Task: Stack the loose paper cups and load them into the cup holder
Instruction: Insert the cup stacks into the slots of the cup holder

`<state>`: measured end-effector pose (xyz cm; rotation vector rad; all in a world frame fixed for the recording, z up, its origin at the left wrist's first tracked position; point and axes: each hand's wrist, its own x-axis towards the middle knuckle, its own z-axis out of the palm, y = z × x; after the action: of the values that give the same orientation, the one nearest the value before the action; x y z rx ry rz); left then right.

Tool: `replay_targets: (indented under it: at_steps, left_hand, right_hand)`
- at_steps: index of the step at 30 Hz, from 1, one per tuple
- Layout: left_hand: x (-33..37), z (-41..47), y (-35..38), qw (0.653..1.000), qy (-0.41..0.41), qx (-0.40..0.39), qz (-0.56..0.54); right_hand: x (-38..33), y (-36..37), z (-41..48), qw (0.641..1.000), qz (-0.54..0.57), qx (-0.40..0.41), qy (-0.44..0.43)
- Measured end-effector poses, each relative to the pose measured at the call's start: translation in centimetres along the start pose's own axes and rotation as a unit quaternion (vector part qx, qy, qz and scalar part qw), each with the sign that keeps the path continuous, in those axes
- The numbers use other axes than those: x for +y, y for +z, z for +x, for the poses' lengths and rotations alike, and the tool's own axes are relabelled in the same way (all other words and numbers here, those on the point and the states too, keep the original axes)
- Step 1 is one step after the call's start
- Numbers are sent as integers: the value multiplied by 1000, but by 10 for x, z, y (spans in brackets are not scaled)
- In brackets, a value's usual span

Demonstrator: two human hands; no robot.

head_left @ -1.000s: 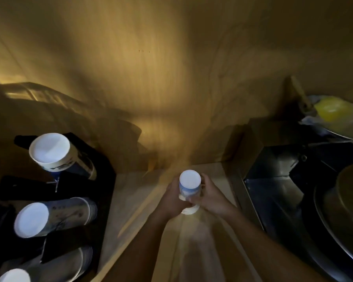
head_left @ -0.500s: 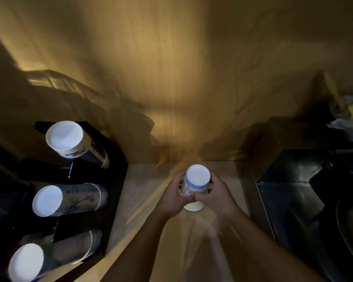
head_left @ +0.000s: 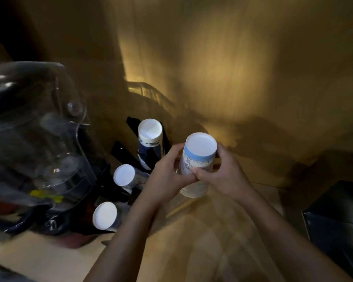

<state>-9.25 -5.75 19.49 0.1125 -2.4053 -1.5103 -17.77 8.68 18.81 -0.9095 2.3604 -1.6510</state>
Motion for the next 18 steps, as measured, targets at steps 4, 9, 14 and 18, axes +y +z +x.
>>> replay_targets:
  at_steps: [4, 9, 14, 18]
  left_hand:
    - [22, -24, -49, 998, 18, 61, 6]
    - [29, -49, -102, 993, 31, 112, 25]
    - [9, -59, -134, 989, 17, 144, 32]
    - [-9, -60, -146, 988, 8, 144, 54]
  right_hand:
    - [-50, 24, 8, 996, -2, -20, -90]
    - [-98, 59, 15, 985, -32, -58, -156]
    - [-118, 94, 24, 979, -80, -89, -167]
    - [-117, 115, 29, 972, -104, -106, -183]
